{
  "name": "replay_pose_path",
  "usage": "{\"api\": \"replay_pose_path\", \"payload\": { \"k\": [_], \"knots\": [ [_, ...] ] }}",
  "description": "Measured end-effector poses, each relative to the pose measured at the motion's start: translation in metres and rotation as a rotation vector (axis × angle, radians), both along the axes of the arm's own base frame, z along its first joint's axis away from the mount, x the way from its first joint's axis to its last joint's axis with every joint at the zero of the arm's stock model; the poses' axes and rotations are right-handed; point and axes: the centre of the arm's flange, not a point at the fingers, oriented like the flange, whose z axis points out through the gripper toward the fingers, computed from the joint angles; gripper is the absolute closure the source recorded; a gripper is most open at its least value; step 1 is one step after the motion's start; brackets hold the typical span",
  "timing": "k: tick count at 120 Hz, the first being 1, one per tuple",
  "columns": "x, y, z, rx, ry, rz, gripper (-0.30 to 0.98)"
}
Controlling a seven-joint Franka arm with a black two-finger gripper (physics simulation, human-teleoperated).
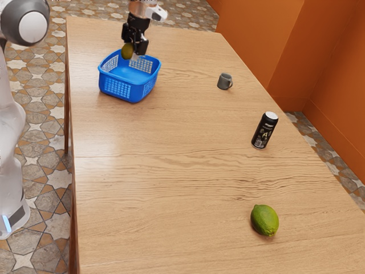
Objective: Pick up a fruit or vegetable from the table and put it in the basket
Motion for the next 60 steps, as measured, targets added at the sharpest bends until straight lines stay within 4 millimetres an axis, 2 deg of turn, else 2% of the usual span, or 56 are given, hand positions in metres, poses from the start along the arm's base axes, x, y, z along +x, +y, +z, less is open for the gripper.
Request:
{"api": "replay_pose_path", "payload": {
  "k": [10, 19, 46, 60],
  "knots": [
    [-0.020, 0.023, -0.009, -0.005, 0.004, 0.037, 0.40],
    [-0.026, 0.032, -0.010, -0.001, -0.003, 0.040, 0.40],
    [-0.002, 0.022, -0.012, 0.018, -0.050, -0.044, 0.40],
    [0.007, 0.016, -0.012, 0.025, -0.061, -0.083, 0.19]
  ]
}}
